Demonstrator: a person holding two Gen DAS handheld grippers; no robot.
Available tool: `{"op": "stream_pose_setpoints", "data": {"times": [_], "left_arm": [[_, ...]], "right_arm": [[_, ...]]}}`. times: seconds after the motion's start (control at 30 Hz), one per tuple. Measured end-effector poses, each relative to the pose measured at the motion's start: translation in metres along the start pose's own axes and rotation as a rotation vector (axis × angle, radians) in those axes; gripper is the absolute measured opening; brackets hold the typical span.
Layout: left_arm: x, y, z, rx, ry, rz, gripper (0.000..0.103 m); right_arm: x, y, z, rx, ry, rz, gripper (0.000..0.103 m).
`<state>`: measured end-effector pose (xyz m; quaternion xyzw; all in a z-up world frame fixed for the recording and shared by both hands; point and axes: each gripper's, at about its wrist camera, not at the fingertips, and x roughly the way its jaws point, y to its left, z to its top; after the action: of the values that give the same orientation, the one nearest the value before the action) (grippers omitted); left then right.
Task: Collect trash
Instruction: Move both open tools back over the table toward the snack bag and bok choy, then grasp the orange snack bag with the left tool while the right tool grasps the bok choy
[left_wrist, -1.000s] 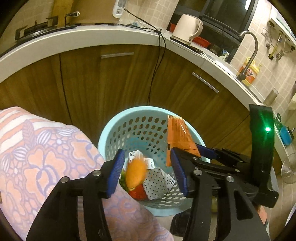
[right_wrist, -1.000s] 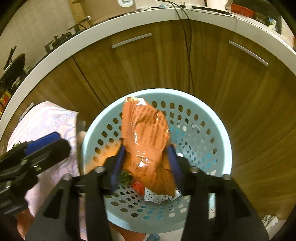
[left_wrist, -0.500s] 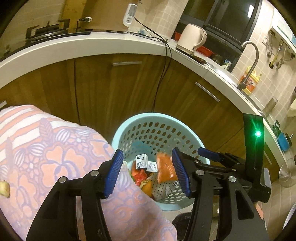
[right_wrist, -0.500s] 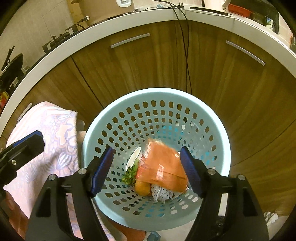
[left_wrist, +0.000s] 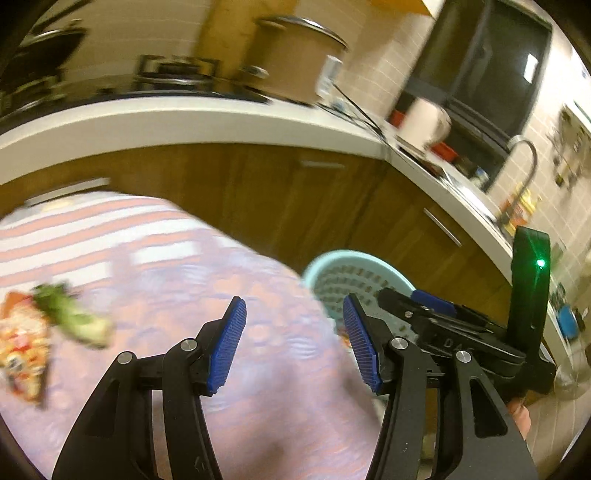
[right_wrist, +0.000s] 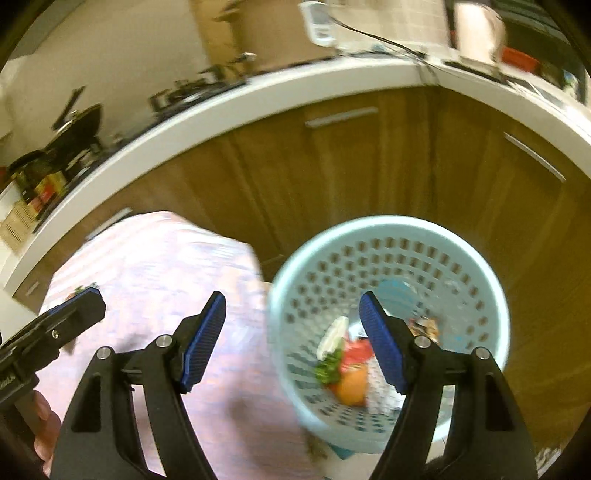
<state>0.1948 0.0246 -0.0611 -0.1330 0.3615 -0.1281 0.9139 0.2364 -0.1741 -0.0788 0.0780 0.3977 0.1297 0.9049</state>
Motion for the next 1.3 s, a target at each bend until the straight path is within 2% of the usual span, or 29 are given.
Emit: {"op": "stream_pose_setpoints", "data": {"times": [0.17,0.3,0.4,0.5,0.53,0.6,0.83,1.0,1.1,1.3], "left_arm": [[-0.051,0.051,-0.002,-0.095,-0.076,0.088,0.053],[-0.089,0.090,-0.008,-0.160,-0.129,0.175,0.060],[-0.113,0.119,-0.011,-0.186,-0.153,0.250,0.062],[-0.123,0.142,-0.012,-0.210,-0.152,0.280,0.068],[-0.125,0.152,-0.012,-0.214,-0.141,0.288,0.072],[-0.124,0.163,-0.012,-0.203,-0.113,0.303,0.073],[-0.087,0.182,-0.024,-0.070,0.026,0.398,0.074],[-0.064,0.182,-0.038,-0.034,0.104,0.398,0.074],[-0.058,0.176,-0.046,0.006,0.108,0.421,0.072],[-0.063,0.180,-0.047,-0.004,0.081,0.439,0.043]], "right_arm": [[0.002,0.048,0.002,-0.068,-0.010,0.075,0.069],[0.009,0.084,-0.001,-0.113,0.002,0.114,0.068],[0.016,0.109,-0.005,-0.152,0.020,0.138,0.062],[0.022,0.132,-0.010,-0.193,0.030,0.150,0.047],[0.025,0.142,-0.012,-0.208,0.035,0.161,0.040],[0.031,0.153,-0.015,-0.220,0.046,0.176,0.037],[0.058,0.182,-0.033,-0.268,0.088,0.184,0.037],[0.066,0.185,-0.037,-0.288,0.102,0.179,0.037],[0.066,0.189,-0.035,-0.299,0.100,0.182,0.037],[0.065,0.204,-0.028,-0.360,0.089,0.208,0.037]]}}
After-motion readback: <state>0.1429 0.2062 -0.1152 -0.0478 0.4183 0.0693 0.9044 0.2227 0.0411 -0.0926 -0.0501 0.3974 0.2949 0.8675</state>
